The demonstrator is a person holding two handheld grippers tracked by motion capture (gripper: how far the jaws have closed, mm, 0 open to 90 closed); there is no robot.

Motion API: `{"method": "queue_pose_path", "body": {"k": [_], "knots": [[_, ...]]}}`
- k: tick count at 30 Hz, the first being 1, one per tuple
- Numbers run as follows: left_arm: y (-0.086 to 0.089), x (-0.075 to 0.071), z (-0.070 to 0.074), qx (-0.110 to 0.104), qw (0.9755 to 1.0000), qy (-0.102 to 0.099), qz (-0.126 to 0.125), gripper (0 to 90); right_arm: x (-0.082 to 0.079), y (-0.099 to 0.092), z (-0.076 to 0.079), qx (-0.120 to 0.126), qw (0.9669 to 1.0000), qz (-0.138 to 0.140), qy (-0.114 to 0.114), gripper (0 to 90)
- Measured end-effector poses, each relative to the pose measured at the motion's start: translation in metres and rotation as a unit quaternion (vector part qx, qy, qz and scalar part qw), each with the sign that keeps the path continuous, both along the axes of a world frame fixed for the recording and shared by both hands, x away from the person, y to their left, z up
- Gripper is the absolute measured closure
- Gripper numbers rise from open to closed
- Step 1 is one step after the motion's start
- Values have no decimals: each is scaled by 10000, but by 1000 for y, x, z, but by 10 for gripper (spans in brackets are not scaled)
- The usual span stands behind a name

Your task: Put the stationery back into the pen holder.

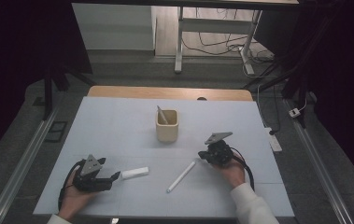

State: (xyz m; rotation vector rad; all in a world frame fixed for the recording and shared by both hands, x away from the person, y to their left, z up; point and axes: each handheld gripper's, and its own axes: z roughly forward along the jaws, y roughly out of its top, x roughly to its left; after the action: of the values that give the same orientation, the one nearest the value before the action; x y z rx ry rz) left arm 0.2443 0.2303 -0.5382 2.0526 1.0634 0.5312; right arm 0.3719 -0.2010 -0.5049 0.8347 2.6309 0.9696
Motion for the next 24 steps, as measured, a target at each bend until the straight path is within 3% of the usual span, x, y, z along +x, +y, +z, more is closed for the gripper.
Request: {"method": "queue_pose_path", "body": {"k": [6,12,15,20,24], "knots": [[0,0,0,-1,10000,3,17,221,-19,-29,5,231,9983,-372,-385,887],[0,1,0,17,10000,13,17,221,-35,-58,5,449,9945,-657,-675,620],[0,1,-1,7,10000,30,15,221,-45,-72,5,616,9927,-743,-725,531],[0,2,-1,13,10000,25,12,221,-61,-94,5,873,9879,-938,-877,468],[-1,2,-1,41,10000,32,3,221,-68,-109,2,860,9870,-987,-929,459]]}}
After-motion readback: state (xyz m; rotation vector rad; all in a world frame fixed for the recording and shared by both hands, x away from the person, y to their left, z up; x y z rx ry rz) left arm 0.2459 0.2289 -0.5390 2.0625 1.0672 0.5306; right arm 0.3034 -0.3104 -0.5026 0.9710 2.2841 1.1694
